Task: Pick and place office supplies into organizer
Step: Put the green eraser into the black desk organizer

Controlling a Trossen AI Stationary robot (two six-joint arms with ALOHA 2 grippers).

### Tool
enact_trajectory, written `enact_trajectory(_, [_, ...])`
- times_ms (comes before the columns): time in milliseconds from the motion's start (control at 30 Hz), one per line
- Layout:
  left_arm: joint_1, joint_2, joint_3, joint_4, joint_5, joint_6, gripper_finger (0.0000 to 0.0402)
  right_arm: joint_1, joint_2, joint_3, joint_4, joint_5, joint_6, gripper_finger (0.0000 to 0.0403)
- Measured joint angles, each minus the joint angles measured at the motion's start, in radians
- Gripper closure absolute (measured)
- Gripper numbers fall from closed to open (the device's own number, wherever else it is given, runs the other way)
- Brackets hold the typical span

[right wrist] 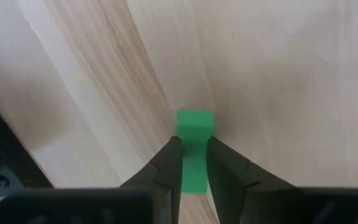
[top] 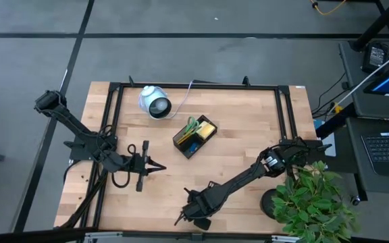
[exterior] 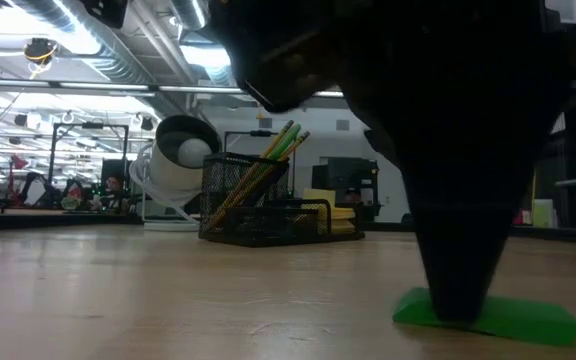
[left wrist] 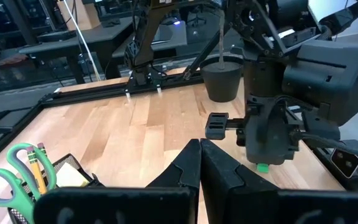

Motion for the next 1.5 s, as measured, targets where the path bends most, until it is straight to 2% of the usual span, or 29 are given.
enact_trajectory(233, [0.000, 0.000, 0.000, 0.000, -0.007, 0.000, 0.0400, -0.002, -0.001, 0.127, -0.075, 0.105, -0.054, 0.0335])
enact_trajectory(433, [0.000, 0.000, 0.000, -0.001, -0.008, 0.017, 0.0400, -0.002, -0.004, 0.242, -0.153, 0.243, -0.093, 0.0340])
enact_trajectory(633, [0.000, -0.001, 0.000, -0.008, -0.008, 0.017, 0.0400, -0.006, -0.042, 0.231, -0.171, 0.341, -0.138, 0.0337])
enact_trajectory(1067, [0.000, -0.007, 0.000, -0.027, -0.008, 0.009, 0.0400, -0.079, -0.050, 0.233, -0.189, 0.398, -0.311, 0.0338])
enact_trajectory(1233, [0.000, -0.035, 0.000, -0.054, -0.008, 0.008, 0.0400, -0.123, -0.051, 0.233, -0.218, 0.485, -0.388, 0.0337])
enact_trajectory(1500, [0.000, -0.076, 0.000, -0.120, -0.008, -0.010, 0.0400, -0.185, -0.051, 0.233, -0.226, 0.532, -0.545, 0.0334])
